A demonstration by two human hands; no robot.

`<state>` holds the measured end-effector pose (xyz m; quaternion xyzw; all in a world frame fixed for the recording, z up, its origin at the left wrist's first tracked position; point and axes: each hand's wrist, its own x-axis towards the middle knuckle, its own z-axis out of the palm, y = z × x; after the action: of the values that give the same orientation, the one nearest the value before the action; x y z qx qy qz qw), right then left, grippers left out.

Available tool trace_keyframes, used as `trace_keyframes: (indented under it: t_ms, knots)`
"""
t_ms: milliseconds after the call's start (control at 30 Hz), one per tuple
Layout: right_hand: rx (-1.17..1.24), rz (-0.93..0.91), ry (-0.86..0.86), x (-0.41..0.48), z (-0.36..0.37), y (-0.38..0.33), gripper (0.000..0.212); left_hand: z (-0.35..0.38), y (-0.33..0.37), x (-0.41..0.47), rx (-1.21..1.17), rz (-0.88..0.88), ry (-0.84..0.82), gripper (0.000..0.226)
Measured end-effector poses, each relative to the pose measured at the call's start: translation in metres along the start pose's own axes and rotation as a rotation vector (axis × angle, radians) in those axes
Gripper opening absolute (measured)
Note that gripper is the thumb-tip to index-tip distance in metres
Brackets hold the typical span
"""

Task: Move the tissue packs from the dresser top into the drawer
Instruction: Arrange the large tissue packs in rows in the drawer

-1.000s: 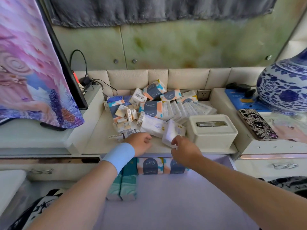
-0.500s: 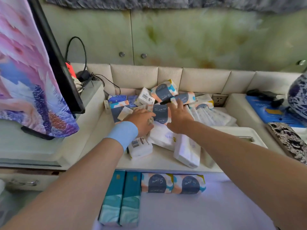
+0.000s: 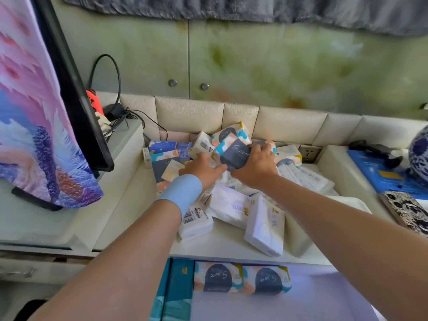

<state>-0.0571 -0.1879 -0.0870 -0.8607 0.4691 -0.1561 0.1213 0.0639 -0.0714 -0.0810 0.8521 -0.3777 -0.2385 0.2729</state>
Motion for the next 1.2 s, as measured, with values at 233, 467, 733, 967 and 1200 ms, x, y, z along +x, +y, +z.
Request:
trace_keyframes:
  t_ms: [233,467,733,967,1200]
  knots:
    - [0.326,-0.145,-0.227,-0.010,-0.004,-0.011,0.099,-0.001,0.010,-0.013,-0.481,-0.005,0.121,0.059]
    - [-0.006,-0.202,-0.117,0.045,-0.006,-0.010,0.074,-0.033,-0.013,0.004,-0.417,-0.050,0.364,0.042]
    - [-0.716,-0.388,-0.021,0.105,0.025,-0.032,0.085,-0.034,-0.032,0.022,-0.152,0.073,0.345,0.049]
    - [-0.924,-0.462,0.132,0.107,0.035,-0.027,0.056,-0.015,-0.030,0.024,-0.118,0.231,0.338,0.039]
    - [-0.709,-0.366,0.197,0.075,-0.016,-0.013,0.048,-0.028,-0.029,0.006,-0.015,0.319,0.369,0.049]
